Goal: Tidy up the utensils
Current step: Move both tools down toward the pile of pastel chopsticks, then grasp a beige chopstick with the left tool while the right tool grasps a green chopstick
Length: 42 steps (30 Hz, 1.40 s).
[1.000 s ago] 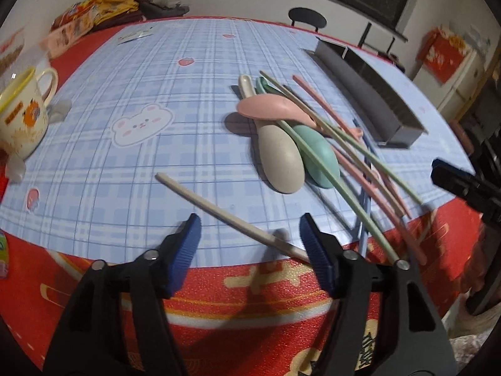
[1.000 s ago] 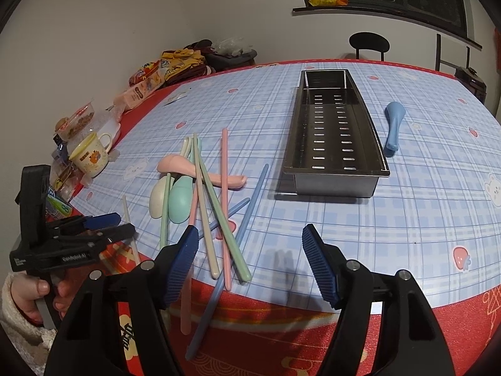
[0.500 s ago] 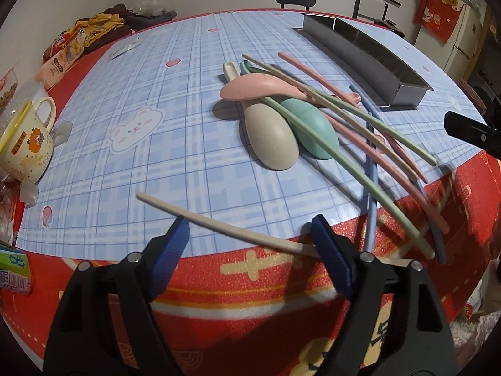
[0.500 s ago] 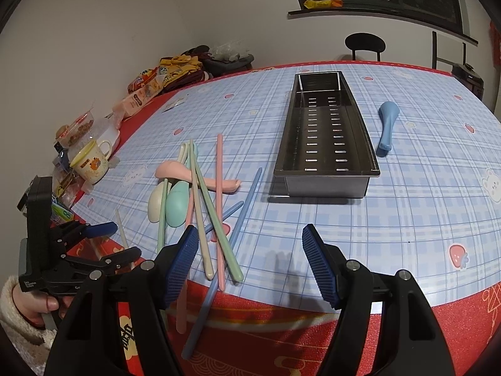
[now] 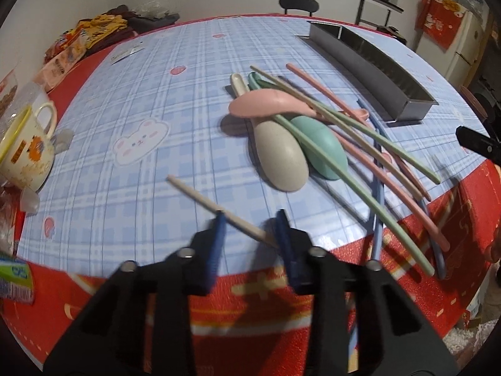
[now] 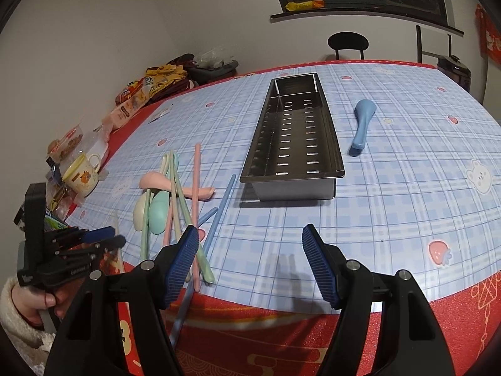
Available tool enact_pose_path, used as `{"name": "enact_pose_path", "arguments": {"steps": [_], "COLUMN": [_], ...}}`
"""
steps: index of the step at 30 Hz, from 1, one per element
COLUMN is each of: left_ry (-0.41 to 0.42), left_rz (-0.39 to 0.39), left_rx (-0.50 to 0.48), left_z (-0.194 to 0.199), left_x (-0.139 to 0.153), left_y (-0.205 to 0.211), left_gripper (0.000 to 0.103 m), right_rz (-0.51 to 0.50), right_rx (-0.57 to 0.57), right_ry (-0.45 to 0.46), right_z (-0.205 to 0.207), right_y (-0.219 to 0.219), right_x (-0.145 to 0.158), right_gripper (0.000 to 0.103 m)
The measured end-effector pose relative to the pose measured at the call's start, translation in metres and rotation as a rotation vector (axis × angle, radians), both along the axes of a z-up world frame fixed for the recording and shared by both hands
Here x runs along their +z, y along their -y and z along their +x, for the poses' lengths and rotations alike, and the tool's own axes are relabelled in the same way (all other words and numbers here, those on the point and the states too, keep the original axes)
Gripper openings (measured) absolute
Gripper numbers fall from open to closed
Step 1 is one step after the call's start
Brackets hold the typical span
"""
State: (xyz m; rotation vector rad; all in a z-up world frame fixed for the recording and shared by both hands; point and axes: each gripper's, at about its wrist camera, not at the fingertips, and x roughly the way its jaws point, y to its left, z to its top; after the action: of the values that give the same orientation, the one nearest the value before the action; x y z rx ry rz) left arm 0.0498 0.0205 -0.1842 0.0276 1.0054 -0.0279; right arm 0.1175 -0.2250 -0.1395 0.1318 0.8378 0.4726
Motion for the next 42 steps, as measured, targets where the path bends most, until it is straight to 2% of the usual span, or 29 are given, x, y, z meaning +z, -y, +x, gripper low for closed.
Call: {"name": "enact_pose_path", "arguments": {"steps": [6, 15, 19, 22, 25, 29, 33, 37, 42], "left_ry": [-0.002, 0.009, -0.006, -0.016, -0.022, -0.025, -0.014, 0.008, 0.032], "left_rz": [-0.021, -0.073, -0.113, -0.128, -0.144, -0.173, -0.191, -0.172, -0.131], "left_rx": [-0.041, -0.037, -0.021, -0.022, -0.028, -0.029, -0.033, -0.031, -0.036], "left_z": [0.014, 0.043, 0.042, 0.031, 0.017, 0.0, -0.01, -0.016, -0.017], "left_x": [0.0, -0.002, -0.001, 0.0, -0.001, 0.0, -0.001, -0.001, -0.001], "left_y": [-0.007, -0.023, -0.029, -0.031, -0.031, -0.029, -0.023, -0.018, -0.011], "left_gripper": [0.017, 0.012, 0.012, 0.013, 0.014, 0.016, 0.022, 0.023, 0.024], "right_rz": [0.004, -0.011, -0.038, -0.068, -0.091, -0.088, -0.144, -0.188, -0.226], "right_rx": [-0.005, -0.025, 0.064, 0.132, 0.179, 0.243, 0.285, 0.288, 0.298], "right_ry": [-0.002, 0.003, 0.008, 0.023, 0.037, 0.001, -0.007, -0.023, -0.025], "right_z": [-0.001, 0.005, -0.001, -0.004, 0.001, 0.016, 0.026, 0.034, 0.033], "right_y": [0.002, 0.006, -0.018, -0.038, -0.055, -0.075, -0.098, -0.107, -0.11], "right_x": [-0.001, -0.001, -0.003, -0.003, -0.002, -0.01, -0.017, -0.025, -0.03], "right_gripper": [0.067, 0.067, 0.065, 0.056, 0.043, 0.024, 0.023, 0.023, 0.012]}}
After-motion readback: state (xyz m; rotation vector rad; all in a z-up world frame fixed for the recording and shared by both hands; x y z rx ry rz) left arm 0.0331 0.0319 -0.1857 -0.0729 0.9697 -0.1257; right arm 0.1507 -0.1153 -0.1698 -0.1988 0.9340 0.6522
